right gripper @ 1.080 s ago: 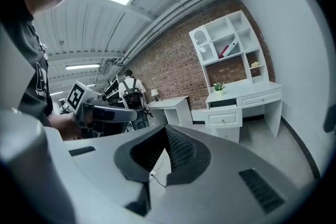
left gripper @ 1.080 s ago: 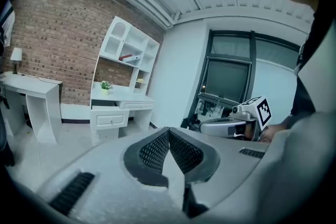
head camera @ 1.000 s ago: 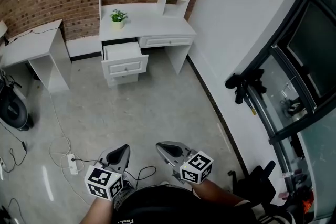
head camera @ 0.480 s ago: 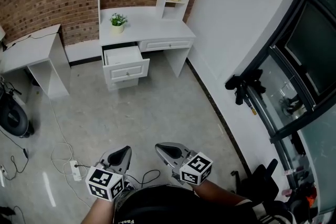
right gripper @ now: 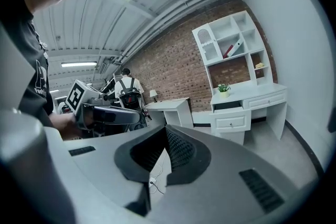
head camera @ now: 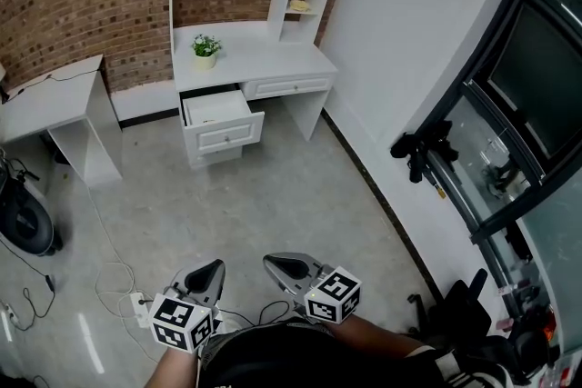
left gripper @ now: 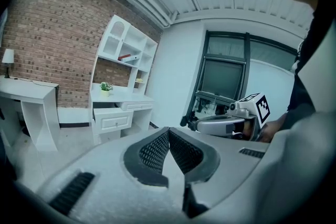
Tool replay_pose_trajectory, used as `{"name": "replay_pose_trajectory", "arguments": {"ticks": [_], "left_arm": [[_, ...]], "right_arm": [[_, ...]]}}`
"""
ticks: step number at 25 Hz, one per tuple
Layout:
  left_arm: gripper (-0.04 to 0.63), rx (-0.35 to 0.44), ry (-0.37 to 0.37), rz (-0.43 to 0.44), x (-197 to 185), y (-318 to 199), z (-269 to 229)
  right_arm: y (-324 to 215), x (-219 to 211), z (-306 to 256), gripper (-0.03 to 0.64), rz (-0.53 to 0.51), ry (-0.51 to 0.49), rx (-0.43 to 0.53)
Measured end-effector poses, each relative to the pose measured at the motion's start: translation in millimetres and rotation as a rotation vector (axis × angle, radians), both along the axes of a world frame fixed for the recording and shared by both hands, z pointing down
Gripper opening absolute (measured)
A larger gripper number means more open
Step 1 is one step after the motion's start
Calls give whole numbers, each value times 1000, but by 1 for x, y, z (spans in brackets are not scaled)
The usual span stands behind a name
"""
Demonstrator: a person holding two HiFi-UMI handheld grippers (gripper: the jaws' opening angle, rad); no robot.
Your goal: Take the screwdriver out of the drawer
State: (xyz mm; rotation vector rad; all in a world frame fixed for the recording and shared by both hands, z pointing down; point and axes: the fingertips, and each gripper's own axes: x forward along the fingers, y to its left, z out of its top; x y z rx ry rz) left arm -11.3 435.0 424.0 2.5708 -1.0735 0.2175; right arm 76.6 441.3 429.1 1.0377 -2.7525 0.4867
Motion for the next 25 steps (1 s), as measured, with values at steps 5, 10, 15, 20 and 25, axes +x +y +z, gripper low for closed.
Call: {"name": "replay_pose_trajectory", "arguments": {"ticks": [5, 10, 15, 20, 25], "left_arm": [[20, -10, 6, 16, -20, 1, 5], [18, -14, 9, 18, -40, 3, 10], [18, -15, 27, 3, -56, 3, 13], [20, -36, 34, -13, -64, 3, 23], [18, -38, 30, -26, -66, -2, 21]], "right_arm": [[5, -24, 5, 2, -3, 3, -16], [9, -39, 4, 2, 6, 1, -20], [9, -52, 4, 2, -5, 17, -24], [7, -61, 8, 2, -21, 35, -30], [-5, -63, 5, 2, -28, 17, -40]]}}
